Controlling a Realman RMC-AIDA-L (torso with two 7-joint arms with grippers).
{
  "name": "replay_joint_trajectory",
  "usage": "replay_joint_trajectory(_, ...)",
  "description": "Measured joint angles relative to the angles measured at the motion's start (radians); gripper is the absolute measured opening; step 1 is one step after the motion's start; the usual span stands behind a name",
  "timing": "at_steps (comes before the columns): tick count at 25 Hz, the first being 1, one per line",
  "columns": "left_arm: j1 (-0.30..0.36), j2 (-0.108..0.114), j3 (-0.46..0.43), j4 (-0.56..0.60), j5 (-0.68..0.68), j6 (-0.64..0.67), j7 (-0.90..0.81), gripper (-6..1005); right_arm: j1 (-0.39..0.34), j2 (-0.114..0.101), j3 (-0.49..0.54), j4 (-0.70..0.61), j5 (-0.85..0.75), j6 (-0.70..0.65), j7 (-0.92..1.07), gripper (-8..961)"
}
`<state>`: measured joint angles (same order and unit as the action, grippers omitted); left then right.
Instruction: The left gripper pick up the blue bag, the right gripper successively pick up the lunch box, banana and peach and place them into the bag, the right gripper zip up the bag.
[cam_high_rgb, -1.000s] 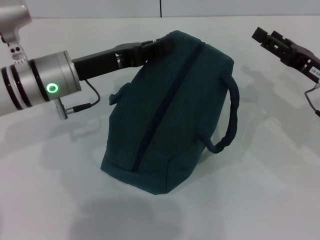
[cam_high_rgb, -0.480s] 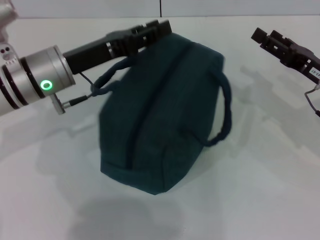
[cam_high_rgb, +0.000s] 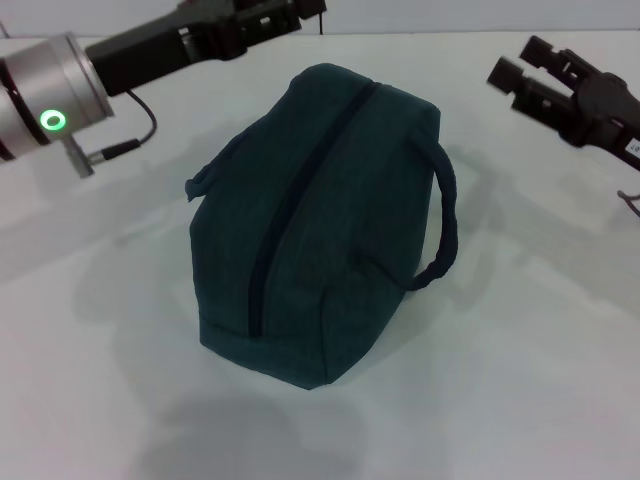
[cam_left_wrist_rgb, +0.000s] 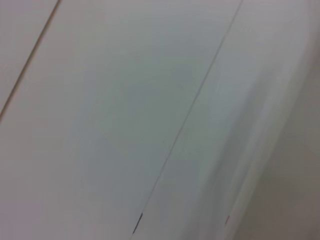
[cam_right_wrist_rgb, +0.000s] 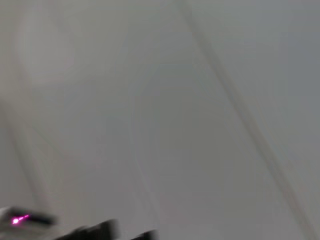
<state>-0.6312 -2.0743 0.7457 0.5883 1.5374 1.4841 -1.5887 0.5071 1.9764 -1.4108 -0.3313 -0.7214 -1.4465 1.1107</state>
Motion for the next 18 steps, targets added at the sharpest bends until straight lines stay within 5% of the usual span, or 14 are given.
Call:
replay_joint_trajectory(5, 0.030, 0.029, 0.002, 0.086, 0.015, 0.076, -0.044, 851, -0.002, -0.014, 0.004, -0.074, -0.132, -0.116, -0.044, 869)
replay_joint_trajectory(9, 0.078, 0.079, 0.003, 0.181, 0.053, 0.241, -0.059, 882, -0.017, -0.014, 0.005, -0.144, -0.239, -0.171, -0.066, 869)
replay_joint_trajectory(13, 0.127, 0.083, 0.003, 0.253, 0.088, 0.349, -0.050, 879, -0.015, -0.001, 0.003, -0.205, -0.384, -0.195, -0.062, 870)
replay_joint_trajectory(18, 0.235, 0.057, 0.030, 0.376, 0.145, 0.456, -0.016, 879, 0.010, 0.017, -0.001, -0.225, -0.520, -0.204, -0.009, 869)
